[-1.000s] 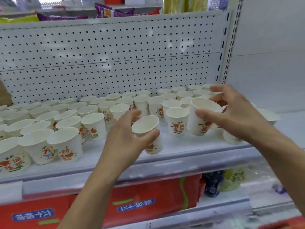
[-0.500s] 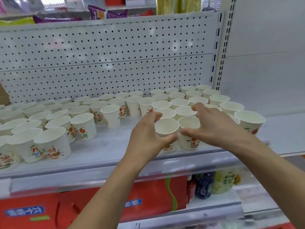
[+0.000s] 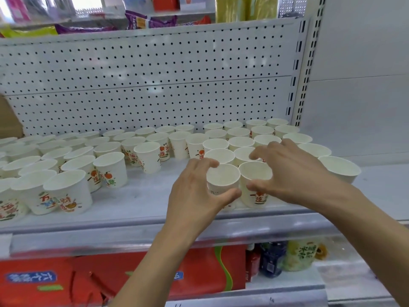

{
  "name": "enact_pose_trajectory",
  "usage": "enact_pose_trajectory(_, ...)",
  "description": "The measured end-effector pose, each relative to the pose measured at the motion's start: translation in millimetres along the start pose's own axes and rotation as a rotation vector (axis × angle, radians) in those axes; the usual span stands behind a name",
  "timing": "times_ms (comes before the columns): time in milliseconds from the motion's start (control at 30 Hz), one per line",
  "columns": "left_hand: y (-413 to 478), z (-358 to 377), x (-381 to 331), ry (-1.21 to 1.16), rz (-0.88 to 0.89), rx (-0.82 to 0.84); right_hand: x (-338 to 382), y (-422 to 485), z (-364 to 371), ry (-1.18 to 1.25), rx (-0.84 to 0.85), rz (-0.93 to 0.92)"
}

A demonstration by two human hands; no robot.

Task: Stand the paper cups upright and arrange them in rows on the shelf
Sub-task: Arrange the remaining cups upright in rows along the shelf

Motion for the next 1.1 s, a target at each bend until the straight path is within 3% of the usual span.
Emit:
enact_pose_trajectory(200, -2.6, -10.0, -3.2, 0.078, 0.081, -0.079, 5.0, -1.0, 0.8, -0.018, -0.028, -0.132)
enact_pose_trajectory(367, -0.9, -5.5, -8.0, 0.079, 0.057, 0.003, 3.7, -2.3, 2.0, -0.037, -0.057, -0.171)
enact_pose_trajectory(633, 14.6, -36.8, 5.5, -0.073, 0.016, -0.009, -6.3, 29.7, -18.8, 0.163, -0.098, -0.223)
enact_pose_trajectory(800, 73.1, -51.6, 37.3, 0.099, 0.036, 0.002, 4.5, 95.3, -16.5, 0.135, -0.067, -0.249)
enact_pose_trajectory(1100, 162.2, 26.1, 72.2, 0.554, 0.369, 0.346, 18.3, 180.6, 32.9, -0.100, 0.094, -0.183)
Point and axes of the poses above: each hand's wrist, its own y-axis towards the middle knuckle, its own z-axis out of the palm, x = y × z, the point moved 10 cm from there along y, towards the middle knuckle, and after that the axes turned 4 degrees about -y, right-handed, at the moved point
